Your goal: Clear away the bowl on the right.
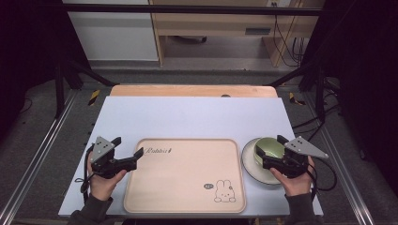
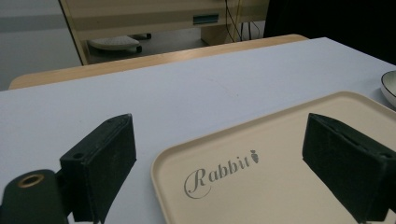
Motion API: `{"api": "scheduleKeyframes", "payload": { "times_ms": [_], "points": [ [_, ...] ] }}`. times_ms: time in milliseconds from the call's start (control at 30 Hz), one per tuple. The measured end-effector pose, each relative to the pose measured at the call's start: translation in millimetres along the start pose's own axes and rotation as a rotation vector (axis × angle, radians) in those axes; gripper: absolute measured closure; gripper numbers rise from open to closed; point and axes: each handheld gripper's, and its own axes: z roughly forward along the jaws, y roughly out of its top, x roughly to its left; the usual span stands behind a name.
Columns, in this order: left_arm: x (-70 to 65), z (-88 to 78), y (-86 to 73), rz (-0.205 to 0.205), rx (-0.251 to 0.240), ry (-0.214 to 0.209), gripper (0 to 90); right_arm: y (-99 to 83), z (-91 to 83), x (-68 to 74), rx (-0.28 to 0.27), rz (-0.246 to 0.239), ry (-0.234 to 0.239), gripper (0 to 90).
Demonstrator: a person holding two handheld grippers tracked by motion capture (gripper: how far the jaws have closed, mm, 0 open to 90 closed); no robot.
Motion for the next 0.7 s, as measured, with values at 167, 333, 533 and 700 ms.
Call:
{"api": "scheduleKeyframes", "payload": {
  "times_ms": [167, 333, 533, 700],
  "points": [
    [0.4, -0.2, 0.1, 0.002, 0.0, 0.0, 9.4, -0.8, -2.8, -7.5, 0.013, 0.014, -0.018, 14.9],
    [0.3, 0.4, -0.5, 0.005, 0.002, 0.002, 9.3, -2.8, -2.7, -12.5, 0.035, 0.031, -0.027, 15.3],
    [0.6, 1.2, -0.9, 0.002, 0.002, 0.002, 9.4, -7.3, -0.7, -20.6, 0.073, 0.052, -0.045, 18.8],
    [0.9, 1.4, -1.4, 0.006, 0.006, 0.002, 9.4, -12.0, 0.5, -28.2, 0.105, 0.077, -0.073, 20.8]
  ]
}}
